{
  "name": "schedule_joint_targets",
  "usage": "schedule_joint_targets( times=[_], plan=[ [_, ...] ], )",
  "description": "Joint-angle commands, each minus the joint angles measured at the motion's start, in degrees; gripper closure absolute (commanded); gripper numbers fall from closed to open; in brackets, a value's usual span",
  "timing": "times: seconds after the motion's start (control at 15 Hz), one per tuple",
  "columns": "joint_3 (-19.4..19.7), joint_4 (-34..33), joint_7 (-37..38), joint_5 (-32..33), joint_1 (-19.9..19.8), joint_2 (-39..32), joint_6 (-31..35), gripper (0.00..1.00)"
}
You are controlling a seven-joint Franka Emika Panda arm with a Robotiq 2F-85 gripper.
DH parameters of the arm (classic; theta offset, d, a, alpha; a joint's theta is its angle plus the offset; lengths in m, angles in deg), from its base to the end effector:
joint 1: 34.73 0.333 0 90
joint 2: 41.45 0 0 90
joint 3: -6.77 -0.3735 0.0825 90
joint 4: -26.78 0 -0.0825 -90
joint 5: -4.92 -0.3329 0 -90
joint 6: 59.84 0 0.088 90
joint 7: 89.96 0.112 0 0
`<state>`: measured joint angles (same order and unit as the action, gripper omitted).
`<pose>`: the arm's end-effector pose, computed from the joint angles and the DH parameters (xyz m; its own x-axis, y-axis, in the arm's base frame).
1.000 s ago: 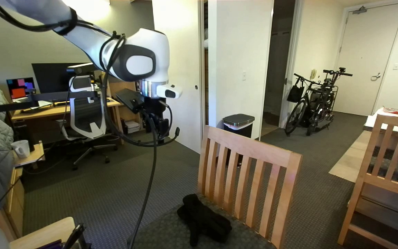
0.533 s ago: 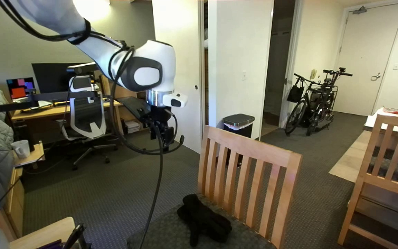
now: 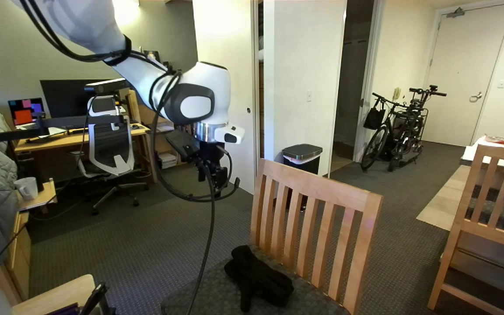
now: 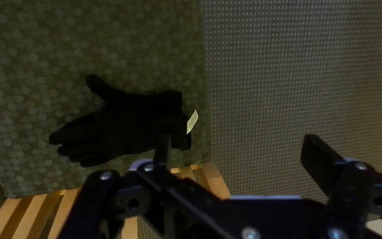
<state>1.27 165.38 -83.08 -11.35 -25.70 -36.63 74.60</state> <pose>0.4226 0.1155 0.4307 0.9976 -0.0620 -0.0308 -0.0668 -0.9791 -0.1922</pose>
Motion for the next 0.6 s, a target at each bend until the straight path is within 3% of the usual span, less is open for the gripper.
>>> schedule_joint_targets(
  times=[0.0,0.53],
  plan=[
    [0.0,-0.5,-3.3,-2.5,-0.7,-2.7,2.6,0.0],
    [-0.3,-1.1,-4.2,-5.3,-1.0,-7.9,4.8,0.0]
  ],
)
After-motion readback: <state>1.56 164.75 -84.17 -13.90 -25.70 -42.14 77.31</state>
